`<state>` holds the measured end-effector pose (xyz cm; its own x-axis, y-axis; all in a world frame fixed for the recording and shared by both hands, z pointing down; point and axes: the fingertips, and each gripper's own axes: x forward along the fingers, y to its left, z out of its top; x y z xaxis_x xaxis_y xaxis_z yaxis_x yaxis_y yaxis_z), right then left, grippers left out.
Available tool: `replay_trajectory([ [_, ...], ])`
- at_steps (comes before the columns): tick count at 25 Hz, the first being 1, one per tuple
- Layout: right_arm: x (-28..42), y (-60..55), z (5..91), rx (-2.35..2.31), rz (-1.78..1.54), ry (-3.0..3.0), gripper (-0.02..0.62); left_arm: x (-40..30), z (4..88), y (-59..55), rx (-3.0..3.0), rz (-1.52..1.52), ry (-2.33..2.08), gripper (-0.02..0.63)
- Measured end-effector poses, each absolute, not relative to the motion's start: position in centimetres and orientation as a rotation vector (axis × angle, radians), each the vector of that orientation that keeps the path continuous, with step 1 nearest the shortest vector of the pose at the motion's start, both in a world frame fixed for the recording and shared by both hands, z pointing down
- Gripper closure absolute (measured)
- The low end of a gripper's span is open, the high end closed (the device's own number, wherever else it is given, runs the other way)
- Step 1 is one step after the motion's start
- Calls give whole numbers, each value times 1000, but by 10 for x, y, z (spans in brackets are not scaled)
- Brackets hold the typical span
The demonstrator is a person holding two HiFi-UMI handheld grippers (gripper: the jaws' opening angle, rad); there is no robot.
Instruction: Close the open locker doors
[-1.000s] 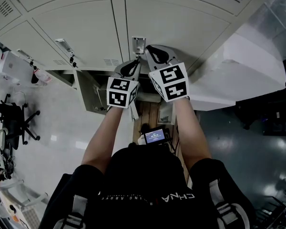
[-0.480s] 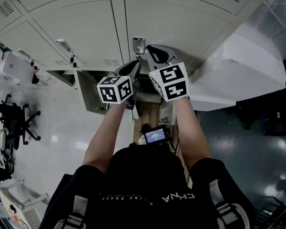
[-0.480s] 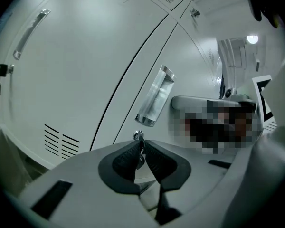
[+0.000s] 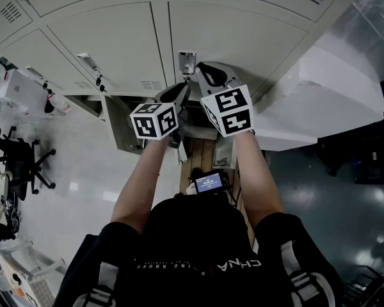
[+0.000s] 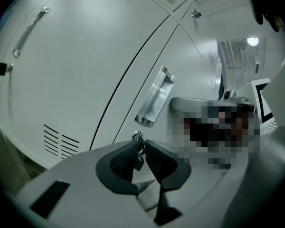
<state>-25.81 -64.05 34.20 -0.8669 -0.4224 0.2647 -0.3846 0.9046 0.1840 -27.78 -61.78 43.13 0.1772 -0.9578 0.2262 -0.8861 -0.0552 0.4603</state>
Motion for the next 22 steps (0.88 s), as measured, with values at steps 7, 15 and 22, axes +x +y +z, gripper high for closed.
replay_trajectory([
  [7, -258, -640, 342, 611, -176, -2769, 557, -274, 424, -600, 2075, 40, -1766, 523],
  [15, -252, -637, 337, 662, -158, -2761, 557, -277, 400, -577, 2203, 352, -1890, 564],
  [22, -235, -606, 337, 695, -136, -2750, 557, -267, 390, -543, 2297, 424, -1841, 586],
])
